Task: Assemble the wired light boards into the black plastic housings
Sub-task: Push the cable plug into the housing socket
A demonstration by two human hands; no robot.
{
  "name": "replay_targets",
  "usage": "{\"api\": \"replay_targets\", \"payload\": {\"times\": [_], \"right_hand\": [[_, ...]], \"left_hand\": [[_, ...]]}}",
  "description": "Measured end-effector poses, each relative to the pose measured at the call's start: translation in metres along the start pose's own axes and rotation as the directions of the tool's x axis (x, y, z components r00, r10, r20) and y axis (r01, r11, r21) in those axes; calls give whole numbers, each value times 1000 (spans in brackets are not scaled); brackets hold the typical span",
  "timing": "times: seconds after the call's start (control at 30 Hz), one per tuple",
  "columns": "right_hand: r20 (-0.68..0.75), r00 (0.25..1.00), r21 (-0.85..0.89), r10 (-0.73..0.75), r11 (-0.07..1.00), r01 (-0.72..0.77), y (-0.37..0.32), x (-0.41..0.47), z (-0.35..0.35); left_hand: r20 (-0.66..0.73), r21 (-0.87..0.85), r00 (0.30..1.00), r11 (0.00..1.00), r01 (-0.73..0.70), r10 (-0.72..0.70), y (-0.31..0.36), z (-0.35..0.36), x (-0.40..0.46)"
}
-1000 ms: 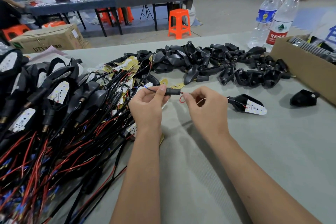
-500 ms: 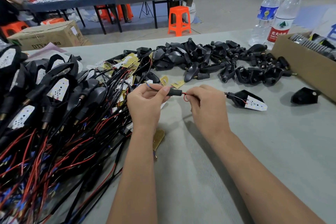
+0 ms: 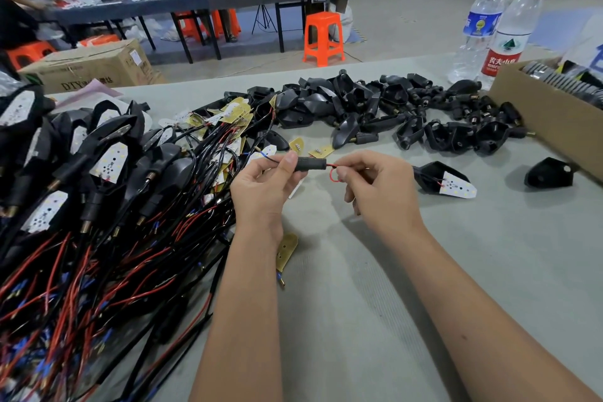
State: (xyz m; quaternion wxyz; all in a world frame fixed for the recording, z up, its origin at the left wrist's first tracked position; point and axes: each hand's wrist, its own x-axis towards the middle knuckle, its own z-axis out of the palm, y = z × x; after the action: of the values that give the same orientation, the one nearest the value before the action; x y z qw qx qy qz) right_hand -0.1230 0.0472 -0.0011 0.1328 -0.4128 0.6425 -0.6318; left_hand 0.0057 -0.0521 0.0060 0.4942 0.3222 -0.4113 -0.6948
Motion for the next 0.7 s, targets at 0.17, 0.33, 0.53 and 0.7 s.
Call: {"api": "replay_targets", "payload": {"times": [0.17,0.33,0.53,0.7], "right_hand": [[62,983,277,173,943,-184,-4,-1,4],[8,985,239,171,956,-168,-2,2,1],[-63,987,208,145,970,-130,-2,-1,6],[-130,986,155,102,985,-82,-3,-6,13]], "left_hand": [[45,6,999,1000,-1,1,1,0,-1],[104,64,994,997,-44,37,-1,3,-3],[-20,14,993,993,-114,115,-5,15,-7],[-59,-7,992,993,-114,114,-7,14,-5]]}}
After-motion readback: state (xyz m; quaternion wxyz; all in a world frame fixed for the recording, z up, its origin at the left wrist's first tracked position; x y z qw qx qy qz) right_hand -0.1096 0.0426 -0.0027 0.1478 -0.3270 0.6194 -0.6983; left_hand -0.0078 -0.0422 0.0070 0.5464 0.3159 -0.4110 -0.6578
